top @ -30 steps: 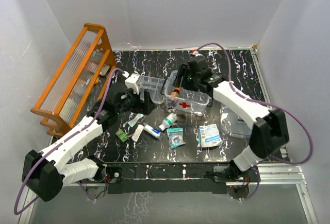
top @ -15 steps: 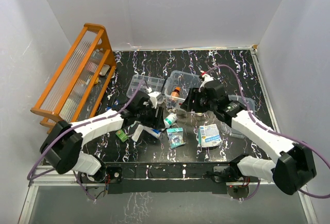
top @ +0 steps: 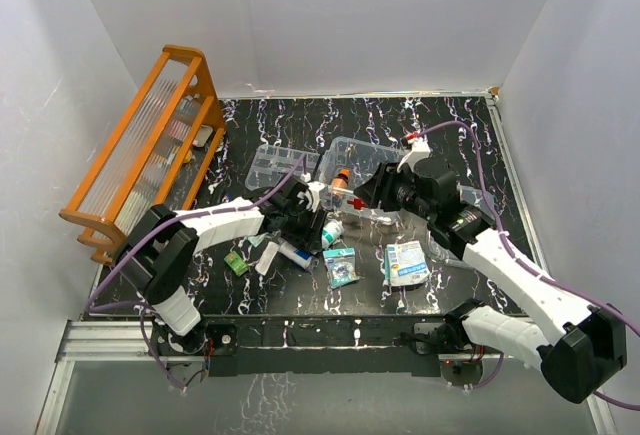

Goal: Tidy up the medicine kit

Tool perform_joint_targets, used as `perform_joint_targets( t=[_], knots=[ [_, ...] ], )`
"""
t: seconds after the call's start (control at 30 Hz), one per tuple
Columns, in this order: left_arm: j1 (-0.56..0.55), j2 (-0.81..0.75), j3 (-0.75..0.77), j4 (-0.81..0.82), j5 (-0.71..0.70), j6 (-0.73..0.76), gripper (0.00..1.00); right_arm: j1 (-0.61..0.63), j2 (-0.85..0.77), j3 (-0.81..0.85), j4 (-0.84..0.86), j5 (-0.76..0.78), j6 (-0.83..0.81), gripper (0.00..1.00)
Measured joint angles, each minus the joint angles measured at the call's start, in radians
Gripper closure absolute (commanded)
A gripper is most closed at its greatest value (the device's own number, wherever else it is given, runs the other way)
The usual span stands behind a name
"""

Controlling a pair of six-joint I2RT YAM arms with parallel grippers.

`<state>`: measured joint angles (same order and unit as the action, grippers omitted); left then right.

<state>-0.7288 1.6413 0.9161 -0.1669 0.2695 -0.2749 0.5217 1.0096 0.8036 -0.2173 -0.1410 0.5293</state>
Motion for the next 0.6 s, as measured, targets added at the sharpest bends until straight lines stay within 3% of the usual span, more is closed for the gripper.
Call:
perform_joint_targets(
  t=[0.2,0.4,0.6],
  knots=[
    [0.0,0.029,0.02,-0.021,0.001,0.034,0.61,0.0,-0.011,-0.016,0.002,0.02,-0.005,0.58],
    [0.0,0.036,0.031,-0.018,0.013,0.088,0.87,0.0,-0.047,-0.016,0.003,0.039,-0.005,0.58],
    [0.0,-0.016,0.016,-0.016,0.055,0.188,0.99,0.0,-0.072,-0.016,0.004,0.04,-0.013,0.55]
  ],
)
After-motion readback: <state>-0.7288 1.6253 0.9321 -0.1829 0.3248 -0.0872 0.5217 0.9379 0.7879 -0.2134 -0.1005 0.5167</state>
